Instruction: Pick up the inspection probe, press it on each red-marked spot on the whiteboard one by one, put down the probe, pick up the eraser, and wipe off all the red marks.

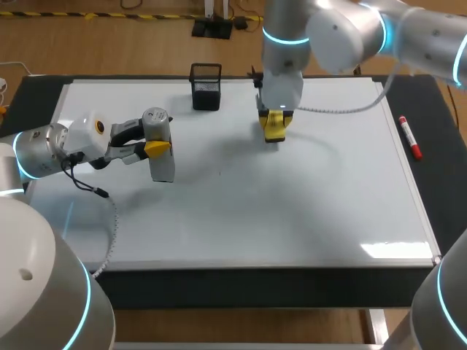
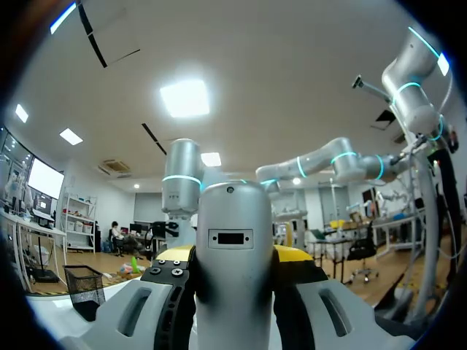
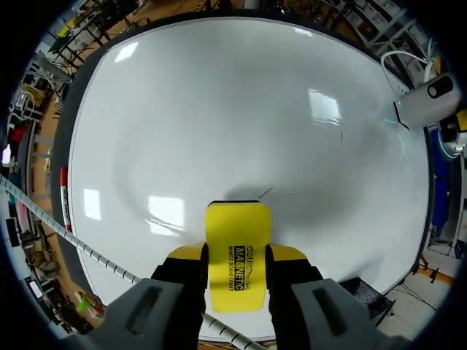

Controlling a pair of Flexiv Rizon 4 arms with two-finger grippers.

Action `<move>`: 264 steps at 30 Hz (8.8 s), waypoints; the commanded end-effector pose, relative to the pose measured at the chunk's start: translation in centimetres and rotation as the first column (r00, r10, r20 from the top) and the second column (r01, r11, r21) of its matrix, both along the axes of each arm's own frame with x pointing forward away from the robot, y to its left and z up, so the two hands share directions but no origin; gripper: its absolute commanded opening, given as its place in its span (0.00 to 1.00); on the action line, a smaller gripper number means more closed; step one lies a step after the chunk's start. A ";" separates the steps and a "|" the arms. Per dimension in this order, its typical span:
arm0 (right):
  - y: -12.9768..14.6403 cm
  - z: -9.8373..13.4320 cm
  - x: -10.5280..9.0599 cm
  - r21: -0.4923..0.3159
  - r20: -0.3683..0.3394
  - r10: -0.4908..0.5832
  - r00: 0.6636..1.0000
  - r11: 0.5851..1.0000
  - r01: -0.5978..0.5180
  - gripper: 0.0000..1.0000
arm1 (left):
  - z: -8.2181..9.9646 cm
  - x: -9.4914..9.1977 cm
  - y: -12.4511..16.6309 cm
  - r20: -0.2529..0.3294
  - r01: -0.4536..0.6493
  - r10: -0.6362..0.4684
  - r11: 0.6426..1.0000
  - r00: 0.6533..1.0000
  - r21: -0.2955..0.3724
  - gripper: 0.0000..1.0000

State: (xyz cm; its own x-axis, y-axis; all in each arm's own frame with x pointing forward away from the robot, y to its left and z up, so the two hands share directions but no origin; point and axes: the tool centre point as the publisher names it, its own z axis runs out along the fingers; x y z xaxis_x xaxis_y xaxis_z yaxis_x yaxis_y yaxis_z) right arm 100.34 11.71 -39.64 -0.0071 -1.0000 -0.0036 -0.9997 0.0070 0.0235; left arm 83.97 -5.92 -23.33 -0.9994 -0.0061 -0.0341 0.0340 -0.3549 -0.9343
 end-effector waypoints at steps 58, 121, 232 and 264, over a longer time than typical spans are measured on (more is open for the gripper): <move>-5.4 2.5 3.8 0.403 -0.199 -0.459 0.866 0.767 0.499 1.00 | 0.1 -0.1 0.0 0.001 -0.002 0.002 1.000 1.000 0.001 0.00; -11.6 7.6 6.4 0.251 -0.594 -0.778 0.207 0.066 0.966 1.00 | 2.4 2.8 1.1 0.009 0.079 -0.079 0.997 0.997 -0.001 0.00; -11.6 7.6 6.4 0.251 -0.594 -0.778 0.207 0.066 0.966 1.00 | 0.3 29.7 -8.6 0.057 0.227 -0.226 0.974 0.972 -0.008 0.00; -11.6 7.6 6.4 0.251 -0.594 -0.778 0.207 0.066 0.966 1.00 | -2.2 29.4 -9.7 0.011 0.248 -0.248 0.969 0.969 0.010 0.00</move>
State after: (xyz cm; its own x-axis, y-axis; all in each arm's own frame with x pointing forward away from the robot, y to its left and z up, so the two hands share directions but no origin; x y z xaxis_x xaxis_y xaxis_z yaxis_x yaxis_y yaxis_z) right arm 106.79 0.09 -32.06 -0.9666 -0.0560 -0.2502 -0.2035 0.7612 0.6157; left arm 112.68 -15.53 -25.16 -0.9960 0.0884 0.0097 -0.0394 -0.3410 -0.9392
